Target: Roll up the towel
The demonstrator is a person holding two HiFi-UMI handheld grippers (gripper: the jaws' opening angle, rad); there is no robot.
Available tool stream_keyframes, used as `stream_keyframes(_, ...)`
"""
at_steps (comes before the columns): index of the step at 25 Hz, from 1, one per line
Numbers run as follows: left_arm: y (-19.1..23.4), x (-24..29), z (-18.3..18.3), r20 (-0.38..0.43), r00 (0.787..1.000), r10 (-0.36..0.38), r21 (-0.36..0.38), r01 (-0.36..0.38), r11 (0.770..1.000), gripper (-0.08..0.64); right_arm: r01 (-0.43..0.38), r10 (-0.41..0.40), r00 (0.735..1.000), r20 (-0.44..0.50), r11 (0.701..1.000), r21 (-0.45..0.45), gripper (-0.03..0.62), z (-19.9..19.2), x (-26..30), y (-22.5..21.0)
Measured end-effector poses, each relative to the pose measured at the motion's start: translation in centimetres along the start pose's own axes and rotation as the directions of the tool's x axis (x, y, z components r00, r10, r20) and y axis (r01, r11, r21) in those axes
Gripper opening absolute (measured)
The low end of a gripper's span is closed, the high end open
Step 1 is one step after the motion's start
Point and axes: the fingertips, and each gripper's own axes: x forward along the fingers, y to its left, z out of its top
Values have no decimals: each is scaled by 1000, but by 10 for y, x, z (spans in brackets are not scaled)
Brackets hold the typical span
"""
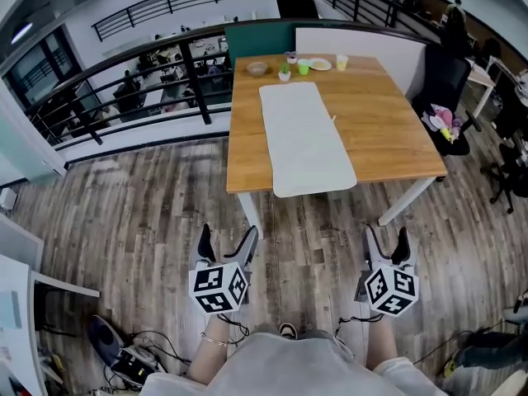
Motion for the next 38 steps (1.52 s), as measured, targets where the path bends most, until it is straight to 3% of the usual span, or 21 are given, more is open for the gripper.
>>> stream_keyframes(11,16,73,-2,-28,999,-18,-13,17,1000,495,15,-15,999,-34,1000,-7,428,-9,66,0)
stream_keyframes(27,65,260,83,-1,990,-138,20,138,990,494,109,-109,994,27,994,4,411,44,223,37)
stream_keyframes(33,66,314,96,-15,981,-196,27,196,980,494,153,-154,988,23,988,16,411,46,260,42)
stream_keyframes(38,60,343,87,-37,975,-218,11,219,976,493,151,-151,988,10,989,4,407,42,278,38)
